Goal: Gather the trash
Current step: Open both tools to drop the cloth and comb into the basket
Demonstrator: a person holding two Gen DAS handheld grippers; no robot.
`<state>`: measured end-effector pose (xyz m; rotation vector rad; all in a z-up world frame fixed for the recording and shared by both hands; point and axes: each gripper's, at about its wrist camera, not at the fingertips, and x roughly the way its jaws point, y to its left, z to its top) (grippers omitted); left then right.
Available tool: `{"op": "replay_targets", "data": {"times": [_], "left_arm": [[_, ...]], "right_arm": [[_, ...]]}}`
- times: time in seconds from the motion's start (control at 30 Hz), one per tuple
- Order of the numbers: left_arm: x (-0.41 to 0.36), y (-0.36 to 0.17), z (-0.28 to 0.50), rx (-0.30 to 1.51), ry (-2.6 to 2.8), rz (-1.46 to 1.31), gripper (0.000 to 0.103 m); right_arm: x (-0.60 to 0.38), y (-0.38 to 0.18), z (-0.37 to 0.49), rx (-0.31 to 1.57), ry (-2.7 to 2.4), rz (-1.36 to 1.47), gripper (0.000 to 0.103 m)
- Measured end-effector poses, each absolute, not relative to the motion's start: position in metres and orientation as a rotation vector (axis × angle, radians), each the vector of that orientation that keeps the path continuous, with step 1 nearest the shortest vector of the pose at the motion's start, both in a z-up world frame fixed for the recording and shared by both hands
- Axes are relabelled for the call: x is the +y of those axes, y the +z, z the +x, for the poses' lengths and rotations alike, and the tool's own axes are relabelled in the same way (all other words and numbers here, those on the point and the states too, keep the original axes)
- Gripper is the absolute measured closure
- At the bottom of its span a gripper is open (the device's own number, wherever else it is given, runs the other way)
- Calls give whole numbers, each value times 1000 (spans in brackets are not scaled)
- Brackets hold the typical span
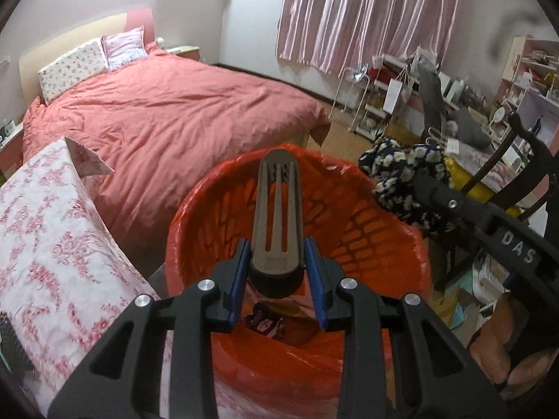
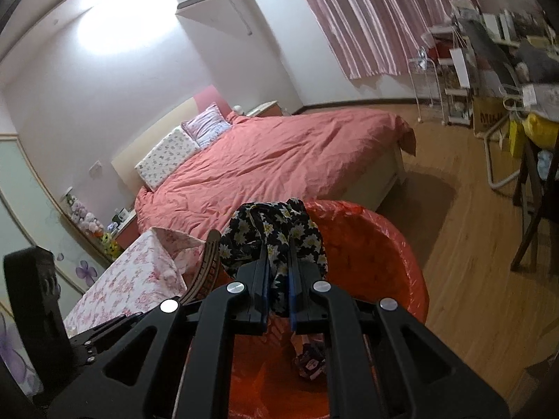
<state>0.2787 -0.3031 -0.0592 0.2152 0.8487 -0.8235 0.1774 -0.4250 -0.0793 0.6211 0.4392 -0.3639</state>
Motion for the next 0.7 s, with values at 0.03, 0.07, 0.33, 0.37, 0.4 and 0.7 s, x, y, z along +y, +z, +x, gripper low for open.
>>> {"op": "replay_targets", "data": {"times": [0.03,0.07,0.33,0.37,0.4,0.7], "left_arm": [[-303,-63,283,861,-824,220,71],[-303,-67,287,870,-822,225,71],[-291,-84,310,925,-778,224,58],[-292,-83,311,927,-772,222,58],[-289,-83,312,928,-764,220,58],[-231,-52,292,865,-663,207,50]], "right_arm": [[-426,-82,179,446,-362,630,91],[-426,-84,181,452,-366,638,91],[-424,-93,186,481,-383,662,68],[-423,-92,185,484,-387,660,68],[-422,-91,184,484,-390,658,68],[-383,-51,175,447,-385,571,58]]}}
